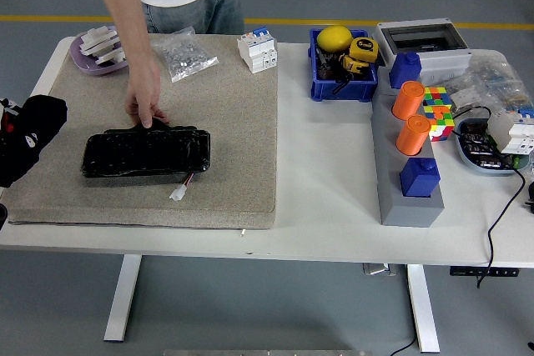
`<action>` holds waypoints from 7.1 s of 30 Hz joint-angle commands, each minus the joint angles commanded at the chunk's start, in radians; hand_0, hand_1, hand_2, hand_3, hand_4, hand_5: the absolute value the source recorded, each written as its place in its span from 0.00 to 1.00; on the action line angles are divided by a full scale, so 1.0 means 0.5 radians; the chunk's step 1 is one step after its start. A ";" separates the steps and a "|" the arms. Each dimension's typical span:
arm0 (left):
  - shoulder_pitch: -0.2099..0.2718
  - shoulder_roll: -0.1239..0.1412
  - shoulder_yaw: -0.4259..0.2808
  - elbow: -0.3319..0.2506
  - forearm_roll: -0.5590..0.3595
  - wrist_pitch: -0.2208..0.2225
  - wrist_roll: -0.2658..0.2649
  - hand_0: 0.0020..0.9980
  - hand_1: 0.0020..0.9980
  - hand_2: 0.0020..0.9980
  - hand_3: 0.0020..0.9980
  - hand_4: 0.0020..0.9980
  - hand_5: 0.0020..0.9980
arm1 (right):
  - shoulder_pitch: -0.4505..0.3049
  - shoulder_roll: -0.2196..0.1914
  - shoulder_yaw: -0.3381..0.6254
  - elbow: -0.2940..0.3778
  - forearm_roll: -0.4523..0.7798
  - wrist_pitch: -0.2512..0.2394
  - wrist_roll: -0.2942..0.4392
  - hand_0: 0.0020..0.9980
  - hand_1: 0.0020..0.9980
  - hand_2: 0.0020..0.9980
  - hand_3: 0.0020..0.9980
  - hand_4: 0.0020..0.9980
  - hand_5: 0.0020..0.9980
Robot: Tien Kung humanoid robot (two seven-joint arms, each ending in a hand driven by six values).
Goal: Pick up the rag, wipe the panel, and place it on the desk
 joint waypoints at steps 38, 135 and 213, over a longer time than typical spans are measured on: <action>-0.010 -0.177 0.593 -0.355 -0.209 0.035 0.196 0.20 0.12 0.56 0.54 0.36 0.00 | 0.006 -0.015 -0.007 -0.001 0.001 0.003 0.003 0.74 0.53 0.66 0.62 1.00 0.61; 0.009 -0.214 0.253 -0.236 -0.094 0.004 0.314 0.19 0.13 0.55 0.54 0.35 0.00 | 0.010 -0.043 -0.024 0.001 0.007 0.013 -0.005 0.74 0.53 0.66 0.63 1.00 0.62; -0.156 -0.275 0.693 -0.335 -0.072 -0.058 0.514 0.20 0.13 0.56 0.55 0.39 0.00 | 0.018 -0.057 -0.035 0.002 0.015 0.015 -0.002 0.74 0.53 0.66 0.62 1.00 0.61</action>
